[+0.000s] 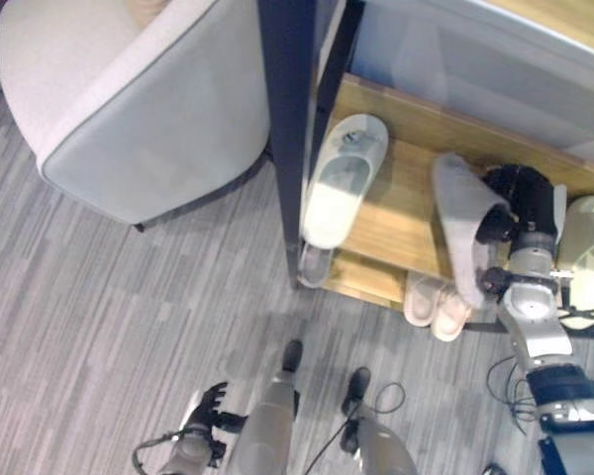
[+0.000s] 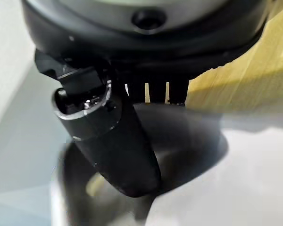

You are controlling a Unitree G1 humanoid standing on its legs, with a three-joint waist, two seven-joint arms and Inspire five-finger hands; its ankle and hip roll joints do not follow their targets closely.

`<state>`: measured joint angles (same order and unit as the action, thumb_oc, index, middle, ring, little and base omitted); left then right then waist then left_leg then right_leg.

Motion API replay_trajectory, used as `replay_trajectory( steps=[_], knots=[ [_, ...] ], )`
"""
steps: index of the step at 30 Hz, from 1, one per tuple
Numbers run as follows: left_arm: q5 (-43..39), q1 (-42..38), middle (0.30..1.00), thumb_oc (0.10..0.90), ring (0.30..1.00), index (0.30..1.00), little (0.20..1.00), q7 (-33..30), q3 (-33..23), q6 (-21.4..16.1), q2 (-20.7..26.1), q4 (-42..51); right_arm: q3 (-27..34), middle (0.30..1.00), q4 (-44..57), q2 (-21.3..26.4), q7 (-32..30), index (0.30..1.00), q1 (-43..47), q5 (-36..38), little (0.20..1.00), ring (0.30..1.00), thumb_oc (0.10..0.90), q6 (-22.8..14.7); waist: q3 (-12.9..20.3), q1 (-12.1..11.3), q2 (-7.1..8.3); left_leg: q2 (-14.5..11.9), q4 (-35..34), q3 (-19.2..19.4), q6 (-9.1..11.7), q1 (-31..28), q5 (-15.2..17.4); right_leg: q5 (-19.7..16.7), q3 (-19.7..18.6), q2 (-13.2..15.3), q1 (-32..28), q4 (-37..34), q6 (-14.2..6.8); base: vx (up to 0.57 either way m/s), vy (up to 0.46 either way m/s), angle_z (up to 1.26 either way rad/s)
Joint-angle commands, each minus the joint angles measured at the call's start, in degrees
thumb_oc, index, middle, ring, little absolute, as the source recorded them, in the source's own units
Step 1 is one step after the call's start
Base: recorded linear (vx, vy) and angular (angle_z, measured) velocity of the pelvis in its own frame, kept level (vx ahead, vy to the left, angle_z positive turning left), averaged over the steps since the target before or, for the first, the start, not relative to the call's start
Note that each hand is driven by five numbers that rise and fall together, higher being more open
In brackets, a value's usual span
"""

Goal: Arrange the slippers neatly on the shoe rack.

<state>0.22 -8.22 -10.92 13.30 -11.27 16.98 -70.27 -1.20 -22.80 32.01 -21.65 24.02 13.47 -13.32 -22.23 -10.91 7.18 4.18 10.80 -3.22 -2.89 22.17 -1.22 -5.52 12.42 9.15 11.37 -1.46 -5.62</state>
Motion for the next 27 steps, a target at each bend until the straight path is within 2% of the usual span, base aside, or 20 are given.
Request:
replay_trajectory(
  steps=[1,3,6,8,9,10,11,12,13,16,19,20,23,25,27],
  knots=[
    [-1.13,0.38,0.900,0.800,0.900,0.900,0.900,-1.04,0.33,-0.21,-1.01,-2.33,4.29,0.300,4.49,4.46,-0.63,0.300,-0.53,2.35,0.300,0.300,0.400,-5.41,3.11,0.68,-2.17,-0.54,-5.76,-3.02,1.57,-5.17,3.32,7.16,-0.80,-0.04,-2.68,6.53,-3.15,0.00,0.000,0.00],
    [-1.05,0.40,0.900,0.800,0.900,0.900,0.900,-1.10,0.21,-0.16,-1.07,-2.41,4.83,0.300,5.93,4.13,-0.45,0.300,-1.60,2.39,0.300,0.300,0.400,-5.79,3.15,0.86,-2.09,-0.57,-5.63,-2.88,1.56,-5.29,3.45,7.18,-0.96,-0.04,-2.73,6.62,-3.19,0.00,0.000,0.00],
    [-0.83,0.47,0.900,0.800,0.900,0.900,0.900,-1.06,-0.58,0.09,-1.24,-2.56,6.65,0.300,13.63,3.04,1.39,0.300,-5.72,1.90,0.300,0.300,0.400,-7.24,3.46,1.76,-1.91,-0.72,-5.07,-2.33,1.48,-5.58,3.91,7.50,-1.43,-0.04,-2.88,7.16,-3.25,-0.01,0.000,-0.01],
    [-0.65,0.70,0.900,0.800,0.900,0.900,0.900,-1.04,-1.71,0.24,-1.40,-2.16,7.14,0.300,25.26,0.15,5.87,0.300,-10.73,4.33,0.300,0.300,0.400,-10.05,3.41,3.02,-1.61,-1.06,-3.91,-1.65,1.45,-5.84,4.55,8.17,-2.06,-0.10,-2.65,8.94,-3.05,-0.04,-0.021,-0.11],
    [-0.60,0.60,0.900,0.800,0.900,0.900,0.900,-0.87,-2.50,0.32,-1.24,-2.18,6.01,0.300,32.00,-1.87,11.15,0.300,-14.37,7.98,0.300,0.300,0.400,-10.92,3.36,3.74,-1.25,-1.24,-2.46,-1.23,1.53,-5.92,5.28,8.94,-2.41,-0.16,-2.40,10.63,-2.83,-0.04,-0.041,-0.16],
    [-0.47,0.59,0.900,0.800,0.900,0.900,0.900,-0.64,-2.76,0.35,-1.10,-2.02,4.84,0.300,34.09,-2.50,14.25,0.300,-16.07,10.42,0.300,0.300,0.400,-10.98,3.21,4.03,-1.12,-1.34,-1.66,-1.01,1.59,-5.95,5.60,9.26,-2.48,-0.26,-2.33,11.33,-2.77,-0.03,-0.035,-0.18],
    [-0.46,0.67,0.900,0.800,0.900,0.900,0.900,-0.63,-2.75,0.36,-1.07,-1.99,4.93,0.300,34.21,-2.53,14.44,0.300,-16.23,10.57,0.300,0.300,0.400,-10.91,3.24,4.02,-1.10,-1.33,-1.52,-1.00,1.59,-5.91,5.70,9.34,-2.49,-0.25,-2.31,11.43,-2.77,-0.03,-0.058,-0.24],
    [-0.44,1.11,0.900,0.800,0.900,0.900,0.900,0.05,-3.55,0.24,-0.70,-1.35,1.62,0.300,38.57,-2.72,22.76,0.300,-20.87,17.20,0.300,0.300,0.400,-10.15,2.74,4.51,-0.97,-1.55,1.41,-0.51,1.86,-5.60,6.83,10.62,-2.73,-0.50,-1.98,13.60,-2.41,-0.03,-0.061,-0.27],
    [-0.39,1.38,0.900,0.800,0.900,0.900,0.900,0.25,-3.67,0.13,-0.49,-1.15,-0.82,0.300,39.65,-2.36,26.52,0.300,-22.91,20.35,0.300,0.300,0.400,-9.21,2.31,4.61,-0.88,-1.74,3.11,-0.26,1.95,-5.55,7.63,11.29,-2.93,-0.54,-1.96,14.84,-2.25,-0.03,-0.071,-0.26],
    [-0.96,1.87,0.900,0.800,0.900,0.900,0.900,1.86,-4.52,-0.20,0.30,-0.51,-7.66,0.300,40.01,0.69,35.03,0.300,-27.30,26.00,0.300,0.300,0.400,-4.90,1.37,4.89,-0.93,-2.38,7.86,0.07,2.32,-4.73,9.33,13.19,-2.75,-0.66,-1.45,18.02,-1.54,-0.02,-0.074,-0.14],
    [-1.70,2.19,0.900,0.800,0.900,0.900,0.900,3.02,-4.48,-0.86,0.59,0.10,-14.07,0.300,35.80,4.94,39.17,0.300,-28.30,25.63,0.300,0.300,0.400,-1.46,0.20,4.89,-1.70,-3.12,11.58,0.07,2.84,-3.40,10.32,14.19,-2.50,-0.77,-0.72,19.99,-0.98,-0.05,-0.078,-0.04],
    [-2.98,2.32,0.900,0.800,0.900,0.900,0.900,3.64,-3.84,-1.36,0.57,0.73,-18.62,0.300,30.96,7.26,40.31,0.300,-27.03,25.21,0.300,0.300,0.400,-0.29,-0.44,4.56,-2.32,-3.62,13.17,-0.20,3.06,-2.47,10.51,15.12,-2.00,-0.97,0.05,21.30,-0.47,-0.03,-0.064,0.01],
    [-3.43,2.41,0.900,0.800,0.900,0.900,0.900,3.93,-3.57,-1.39,0.48,0.87,-20.14,0.300,29.39,8.30,40.27,0.300,-26.63,23.99,0.300,0.300,0.400,0.29,-0.67,4.56,-2.53,-3.75,13.65,-0.52,3.19,-2.01,10.50,15.29,-1.68,-0.96,0.35,21.80,-0.35,-0.02,-0.040,0.05],
    [-8.19,1.54,0.900,0.800,0.900,0.900,0.900,3.25,-2.15,-2.47,-0.30,2.41,-24.00,0.300,20.92,8.67,36.17,0.300,-22.06,16.48,0.300,0.300,0.400,-0.14,-2.36,4.17,-3.84,-3.88,15.67,-1.57,3.60,1.21,9.80,16.30,-0.87,-0.91,3.66,24.78,0.12,-0.06,-0.052,0.04],
    [-9.79,1.16,0.900,0.800,0.900,0.900,0.900,2.56,-1.69,-2.91,-0.45,3.42,-24.19,0.300,18.43,7.61,34.48,0.300,-20.60,15.69,0.300,0.300,0.400,-0.53,-2.85,4.12,-4.22,-3.80,16.30,-1.63,3.66,2.30,9.63,16.50,-0.65,-0.65,4.79,25.77,0.22,-0.08,-0.015,0.01]
  ],
)
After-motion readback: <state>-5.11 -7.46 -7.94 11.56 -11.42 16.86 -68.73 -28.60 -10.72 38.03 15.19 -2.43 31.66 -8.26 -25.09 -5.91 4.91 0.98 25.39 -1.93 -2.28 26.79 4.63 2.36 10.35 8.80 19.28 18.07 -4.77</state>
